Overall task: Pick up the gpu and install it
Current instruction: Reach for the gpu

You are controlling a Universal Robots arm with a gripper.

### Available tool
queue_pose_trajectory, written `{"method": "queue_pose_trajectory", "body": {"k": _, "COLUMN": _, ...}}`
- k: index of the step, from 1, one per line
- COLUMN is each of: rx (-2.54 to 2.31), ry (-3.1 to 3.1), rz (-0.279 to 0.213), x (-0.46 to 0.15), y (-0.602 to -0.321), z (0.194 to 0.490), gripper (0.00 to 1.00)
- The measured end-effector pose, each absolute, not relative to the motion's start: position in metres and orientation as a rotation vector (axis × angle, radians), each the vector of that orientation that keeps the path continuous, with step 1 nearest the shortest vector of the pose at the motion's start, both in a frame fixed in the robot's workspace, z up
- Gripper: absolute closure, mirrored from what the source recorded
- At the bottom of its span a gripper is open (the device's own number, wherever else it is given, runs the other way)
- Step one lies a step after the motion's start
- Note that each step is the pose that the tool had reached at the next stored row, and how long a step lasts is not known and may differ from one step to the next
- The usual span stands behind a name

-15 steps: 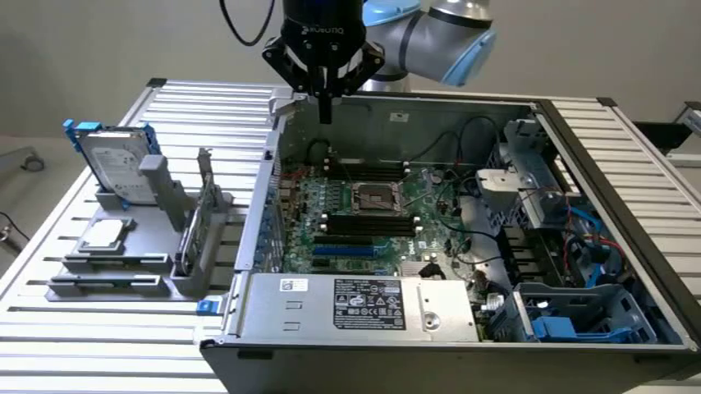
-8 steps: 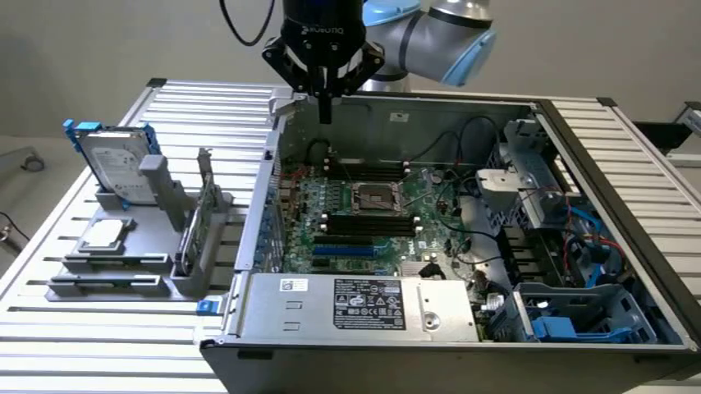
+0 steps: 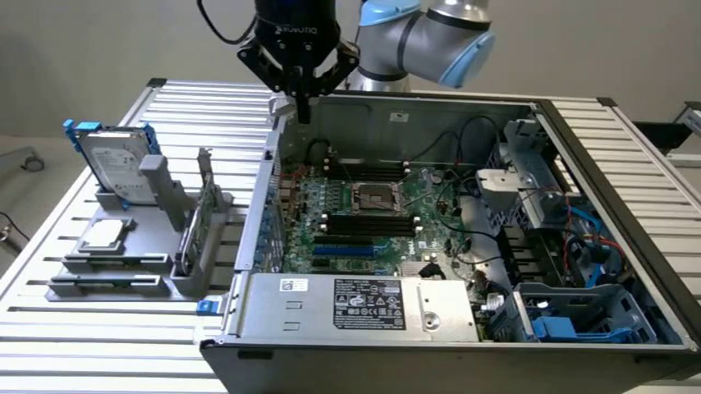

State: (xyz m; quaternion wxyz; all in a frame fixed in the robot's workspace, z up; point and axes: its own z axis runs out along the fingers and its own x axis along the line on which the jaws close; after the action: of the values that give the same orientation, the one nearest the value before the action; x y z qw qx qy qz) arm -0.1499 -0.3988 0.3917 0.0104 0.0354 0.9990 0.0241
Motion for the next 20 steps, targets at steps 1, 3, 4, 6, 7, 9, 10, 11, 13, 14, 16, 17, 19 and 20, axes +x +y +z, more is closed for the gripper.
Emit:
{"method": "queue_pose_trajectory", "body": {"k": 1, "rx": 0.111, "ry": 3.118, "rz": 0.075, "x": -0.154, "y": -0.399, "z": 0.391, "gripper": 0.89}}
{"method": "queue_pose_trajectory", "body": {"k": 3, "rx": 0.110, "ry": 3.118, "rz": 0.075, "x": -0.163, "y": -0.399, "z": 0.391, "gripper": 0.89}}
{"method": "queue_pose_trajectory", "body": {"k": 4, "rx": 0.111, "ry": 3.118, "rz": 0.075, "x": -0.168, "y": -0.399, "z": 0.390, "gripper": 0.89}}
{"method": "queue_pose_trajectory", "body": {"k": 6, "rx": 0.110, "ry": 3.118, "rz": 0.075, "x": -0.177, "y": -0.399, "z": 0.389, "gripper": 0.89}}
{"method": "queue_pose_trajectory", "body": {"k": 7, "rx": 0.110, "ry": 3.118, "rz": 0.075, "x": -0.181, "y": -0.399, "z": 0.388, "gripper": 0.89}}
{"method": "queue_pose_trajectory", "body": {"k": 9, "rx": 0.110, "ry": 3.118, "rz": 0.074, "x": -0.191, "y": -0.399, "z": 0.387, "gripper": 0.89}}
{"method": "queue_pose_trajectory", "body": {"k": 10, "rx": 0.110, "ry": 3.118, "rz": 0.073, "x": -0.195, "y": -0.399, "z": 0.386, "gripper": 0.89}}
{"method": "queue_pose_trajectory", "body": {"k": 11, "rx": 0.110, "ry": 3.118, "rz": 0.073, "x": -0.200, "y": -0.399, "z": 0.385, "gripper": 0.89}}
{"method": "queue_pose_trajectory", "body": {"k": 13, "rx": 0.110, "ry": 3.118, "rz": 0.072, "x": -0.209, "y": -0.399, "z": 0.384, "gripper": 0.89}}
{"method": "queue_pose_trajectory", "body": {"k": 14, "rx": 0.110, "ry": 3.118, "rz": 0.071, "x": -0.213, "y": -0.399, "z": 0.383, "gripper": 0.89}}
{"method": "queue_pose_trajectory", "body": {"k": 16, "rx": 0.110, "ry": 3.118, "rz": 0.069, "x": -0.222, "y": -0.399, "z": 0.381, "gripper": 0.89}}
{"method": "queue_pose_trajectory", "body": {"k": 17, "rx": 0.111, "ry": 3.118, "rz": 0.068, "x": -0.227, "y": -0.399, "z": 0.380, "gripper": 0.89}}
{"method": "queue_pose_trajectory", "body": {"k": 19, "rx": 0.110, "ry": 3.118, "rz": 0.066, "x": -0.236, "y": -0.399, "z": 0.379, "gripper": 0.89}}
{"method": "queue_pose_trajectory", "body": {"k": 20, "rx": 0.110, "ry": 3.118, "rz": 0.065, "x": -0.241, "y": -0.399, "z": 0.378, "gripper": 0.89}}
